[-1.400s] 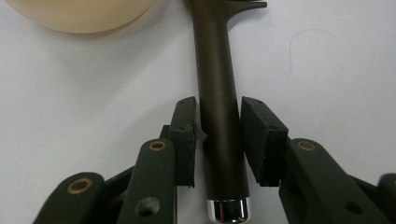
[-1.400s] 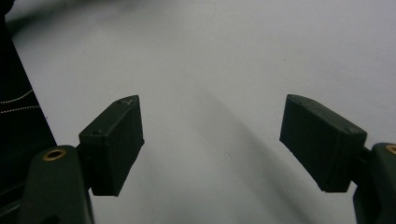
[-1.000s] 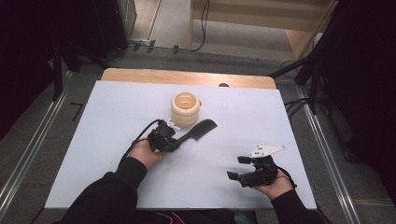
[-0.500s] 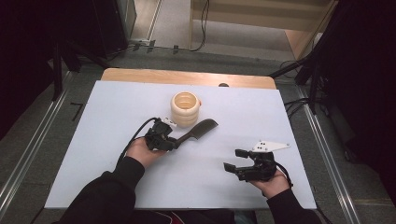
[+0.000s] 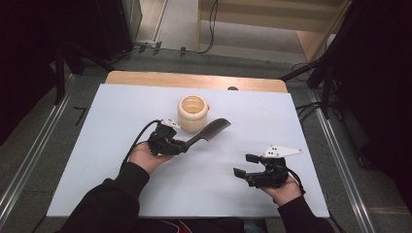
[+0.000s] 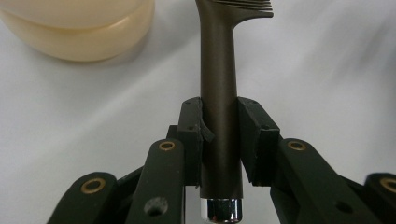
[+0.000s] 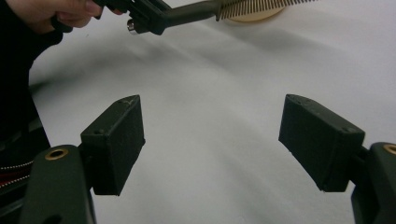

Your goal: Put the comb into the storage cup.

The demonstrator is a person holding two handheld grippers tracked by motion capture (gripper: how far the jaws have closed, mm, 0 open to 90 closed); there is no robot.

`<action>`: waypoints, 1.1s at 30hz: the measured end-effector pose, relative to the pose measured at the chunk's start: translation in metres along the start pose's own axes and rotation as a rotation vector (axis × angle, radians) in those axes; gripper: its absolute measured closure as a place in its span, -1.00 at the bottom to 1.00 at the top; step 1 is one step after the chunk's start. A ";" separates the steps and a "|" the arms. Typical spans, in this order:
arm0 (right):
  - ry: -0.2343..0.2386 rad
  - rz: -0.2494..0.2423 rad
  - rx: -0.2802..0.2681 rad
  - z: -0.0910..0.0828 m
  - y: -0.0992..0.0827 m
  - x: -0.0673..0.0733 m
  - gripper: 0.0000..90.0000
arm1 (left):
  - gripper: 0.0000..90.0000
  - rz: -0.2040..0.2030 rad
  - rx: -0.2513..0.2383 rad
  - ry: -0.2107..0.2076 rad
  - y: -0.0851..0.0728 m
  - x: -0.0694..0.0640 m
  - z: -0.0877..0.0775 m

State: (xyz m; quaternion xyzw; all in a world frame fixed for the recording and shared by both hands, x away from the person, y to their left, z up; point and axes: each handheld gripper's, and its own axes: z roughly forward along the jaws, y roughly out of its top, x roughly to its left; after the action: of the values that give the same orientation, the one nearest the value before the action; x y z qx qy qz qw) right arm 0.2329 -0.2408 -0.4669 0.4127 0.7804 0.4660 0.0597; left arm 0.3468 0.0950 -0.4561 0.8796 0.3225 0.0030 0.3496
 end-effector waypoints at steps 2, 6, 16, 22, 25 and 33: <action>-0.004 -0.004 0.001 0.000 0.000 0.001 -0.55 | 0.61 -0.003 -0.019 -0.013 0.001 -0.002 -0.002; -0.037 -0.022 -0.003 0.000 0.000 0.003 -0.55 | 0.61 -0.018 -0.061 -0.045 0.002 -0.007 -0.003; -0.068 -0.025 -0.017 -0.001 0.002 0.008 -0.55 | 0.61 -0.040 -0.125 -0.083 0.006 -0.020 0.001; -0.077 -0.020 -0.017 -0.001 0.002 0.009 -0.55 | 0.61 -0.113 -0.132 -0.168 0.007 -0.023 0.012; -0.081 -0.017 -0.022 -0.002 0.002 0.008 -0.55 | 0.61 -0.148 -0.131 -0.208 0.008 -0.024 0.016; -0.097 -0.013 -0.025 -0.003 0.003 0.009 -0.54 | 0.61 -0.235 -0.150 -0.281 0.006 -0.028 0.024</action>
State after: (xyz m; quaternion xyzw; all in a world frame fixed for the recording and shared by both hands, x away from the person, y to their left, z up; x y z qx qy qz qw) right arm 0.2273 -0.2360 -0.4599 0.4287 0.7733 0.4550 0.1057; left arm 0.3340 0.0610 -0.4646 0.7992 0.3699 -0.1364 0.4537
